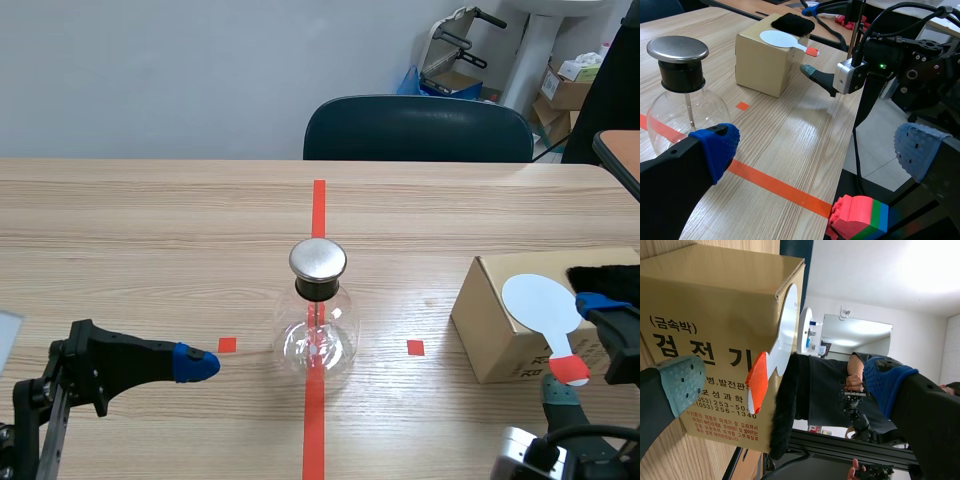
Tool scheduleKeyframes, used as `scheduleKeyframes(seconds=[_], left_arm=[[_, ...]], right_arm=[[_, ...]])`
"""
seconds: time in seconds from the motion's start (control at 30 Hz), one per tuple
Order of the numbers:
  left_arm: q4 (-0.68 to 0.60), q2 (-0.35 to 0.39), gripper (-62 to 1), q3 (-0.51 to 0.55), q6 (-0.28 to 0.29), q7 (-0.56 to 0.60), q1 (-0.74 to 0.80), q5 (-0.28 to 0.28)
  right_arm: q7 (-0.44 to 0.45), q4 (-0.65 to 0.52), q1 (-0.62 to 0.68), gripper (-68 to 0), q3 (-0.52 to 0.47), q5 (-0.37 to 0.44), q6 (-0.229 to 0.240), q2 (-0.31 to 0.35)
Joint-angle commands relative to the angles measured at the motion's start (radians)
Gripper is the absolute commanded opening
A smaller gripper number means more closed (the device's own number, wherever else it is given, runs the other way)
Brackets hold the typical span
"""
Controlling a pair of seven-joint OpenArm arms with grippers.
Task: Do the electroscope experiment
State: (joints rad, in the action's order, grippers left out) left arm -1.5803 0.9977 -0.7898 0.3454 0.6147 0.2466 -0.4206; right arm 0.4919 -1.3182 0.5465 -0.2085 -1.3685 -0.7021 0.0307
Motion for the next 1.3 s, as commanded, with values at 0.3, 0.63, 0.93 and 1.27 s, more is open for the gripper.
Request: scheduleKeyframes(seconds=[0.3, 0.63, 0.93, 1.27], left_arm=[[-0.02, -0.003, 1.4, 0.003, 0.009, 0.016, 0.002, -0.006], [-0.02, -0.003, 1.4, 0.003, 0.009, 0.016, 0.002, -0.006], [-0.02, -0.003, 1.4, 0.003, 0.009, 0.016, 0.002, -0.006], [-0.02, -0.003, 1.4, 0.003, 0.009, 0.016, 0.002, -0.006]], right_arm=[[0.005, -0.013, -0.004, 0.4, -0.007, 0.01, -0.008, 0.016], [0.004, -0.013, -0.004, 0.4, -0.007, 0.01, -0.008, 0.016], [0.007, -0.013, -0.004, 0.4, -0.007, 0.01, -0.008, 0.016], [0.008, -0.013, 0.002, 0.4, -0.007, 0.01, -0.008, 0.016]])
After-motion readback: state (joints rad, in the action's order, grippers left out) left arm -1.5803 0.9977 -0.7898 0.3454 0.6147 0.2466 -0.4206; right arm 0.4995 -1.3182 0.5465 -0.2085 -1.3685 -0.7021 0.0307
